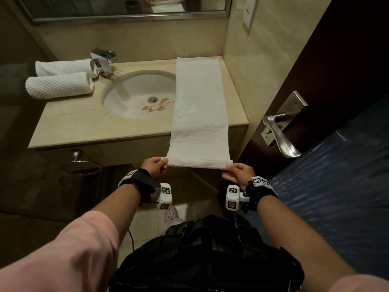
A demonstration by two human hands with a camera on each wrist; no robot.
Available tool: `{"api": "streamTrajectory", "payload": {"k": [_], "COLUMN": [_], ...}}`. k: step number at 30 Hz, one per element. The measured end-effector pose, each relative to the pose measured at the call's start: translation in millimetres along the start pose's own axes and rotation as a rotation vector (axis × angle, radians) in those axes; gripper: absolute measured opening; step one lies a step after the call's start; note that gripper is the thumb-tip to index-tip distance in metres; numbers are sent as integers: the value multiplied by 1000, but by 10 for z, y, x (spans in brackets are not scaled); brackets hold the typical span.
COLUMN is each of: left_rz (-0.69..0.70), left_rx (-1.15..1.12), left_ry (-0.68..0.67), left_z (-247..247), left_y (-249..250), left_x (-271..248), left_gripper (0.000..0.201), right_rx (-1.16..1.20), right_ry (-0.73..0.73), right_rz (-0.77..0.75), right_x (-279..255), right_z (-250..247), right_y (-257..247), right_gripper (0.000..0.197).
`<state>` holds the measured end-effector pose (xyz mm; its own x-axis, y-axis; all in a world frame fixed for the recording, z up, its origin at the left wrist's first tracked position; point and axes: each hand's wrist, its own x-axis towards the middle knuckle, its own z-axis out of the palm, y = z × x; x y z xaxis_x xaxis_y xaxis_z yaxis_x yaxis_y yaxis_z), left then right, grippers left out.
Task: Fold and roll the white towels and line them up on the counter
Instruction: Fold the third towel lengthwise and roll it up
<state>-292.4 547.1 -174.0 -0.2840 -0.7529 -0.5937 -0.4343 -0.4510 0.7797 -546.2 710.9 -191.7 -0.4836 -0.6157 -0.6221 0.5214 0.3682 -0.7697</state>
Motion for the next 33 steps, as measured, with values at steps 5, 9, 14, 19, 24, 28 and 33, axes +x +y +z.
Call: {"api": "streamTrajectory", "payload": {"k": [5,9,14,19,24,28,33], "left_rz": [-135,-214,-231,-267,-293,-313,-321], "left_rx": [-197,-274,-325,-231,-167,-97,-100], "left_ry": [-56,-82,-15,8,45,48,59], "left_z": [78,126,172,205,295,324,274], "left_y": [48,67,88,175,200,218,100], "left_x": [53,16,38,25,52,69,188], "left_gripper": [17,11,11,18,19,16,4], "right_rx": [150,214,200,228,190,90,-159], "right_ry": [23,94,157,173,209,240,223], "right_rz": [102,154,188,220,219,235,265], "right_x": [84,127,100,81,84,83,367], "right_z": [64,112,142,101,115,138,-11], "right_y": [-6,-68,-134,-81,-74,-89,12], "right_gripper": [7,33,40,41,42,26,33]}}
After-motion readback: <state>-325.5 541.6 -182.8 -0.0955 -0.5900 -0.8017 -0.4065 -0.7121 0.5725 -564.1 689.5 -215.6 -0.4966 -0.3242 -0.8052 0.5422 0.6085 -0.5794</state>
